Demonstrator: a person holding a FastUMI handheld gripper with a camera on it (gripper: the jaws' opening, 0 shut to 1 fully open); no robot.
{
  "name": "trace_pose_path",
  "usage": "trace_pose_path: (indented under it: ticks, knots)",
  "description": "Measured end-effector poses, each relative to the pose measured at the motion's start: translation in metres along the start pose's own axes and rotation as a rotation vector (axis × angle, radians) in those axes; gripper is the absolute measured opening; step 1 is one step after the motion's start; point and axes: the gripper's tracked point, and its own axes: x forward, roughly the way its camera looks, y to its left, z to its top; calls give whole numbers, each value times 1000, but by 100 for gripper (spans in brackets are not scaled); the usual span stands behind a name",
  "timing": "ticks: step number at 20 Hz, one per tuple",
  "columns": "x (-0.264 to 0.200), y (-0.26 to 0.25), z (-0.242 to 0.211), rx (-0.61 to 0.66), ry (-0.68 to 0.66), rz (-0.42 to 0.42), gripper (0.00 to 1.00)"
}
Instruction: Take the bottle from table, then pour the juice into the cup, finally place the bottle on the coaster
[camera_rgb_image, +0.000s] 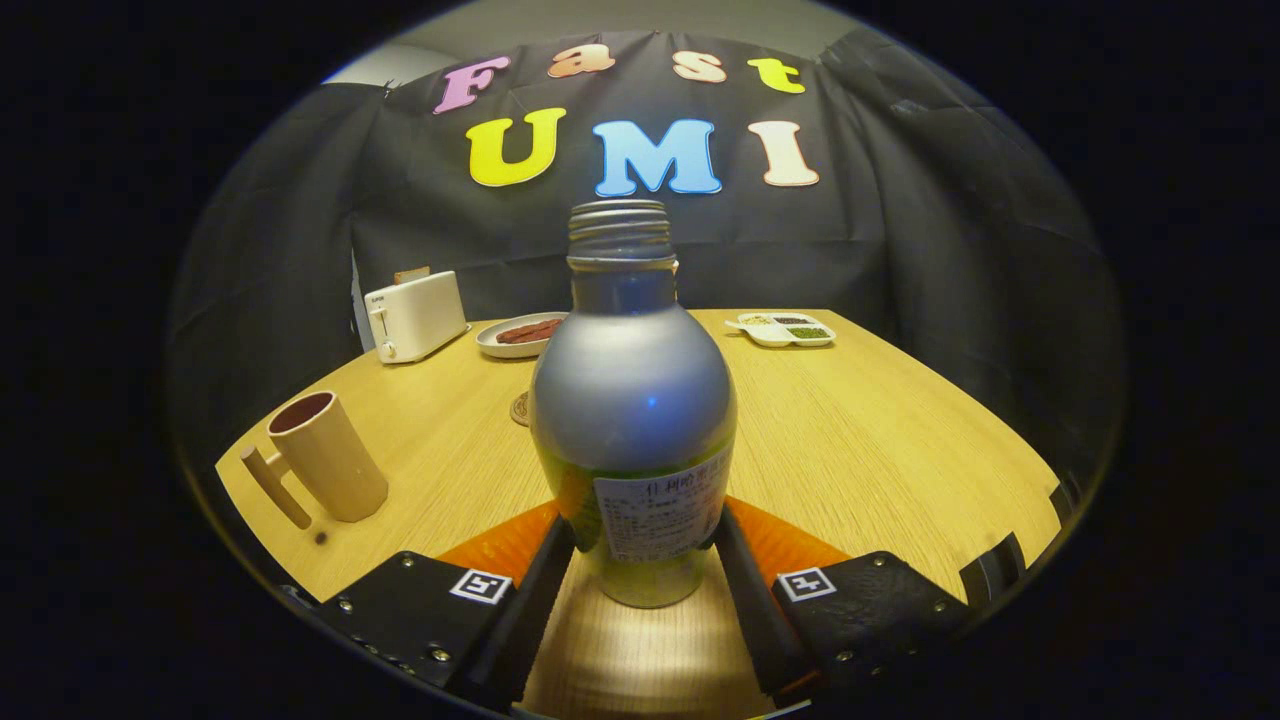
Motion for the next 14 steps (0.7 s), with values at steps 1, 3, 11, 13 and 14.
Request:
trace_pose_path:
  ticks: [1,3,11,13,14]
  knots:
    - [2,0,0,-5,8,-4,81]
    - [1,0,-1,-15,26,-11,79]
    - [-3,18,14,-132,70,9,68]
    - [-4,26,28,-185,56,19,68]
    - [-4,32,33,-213,51,27,68]
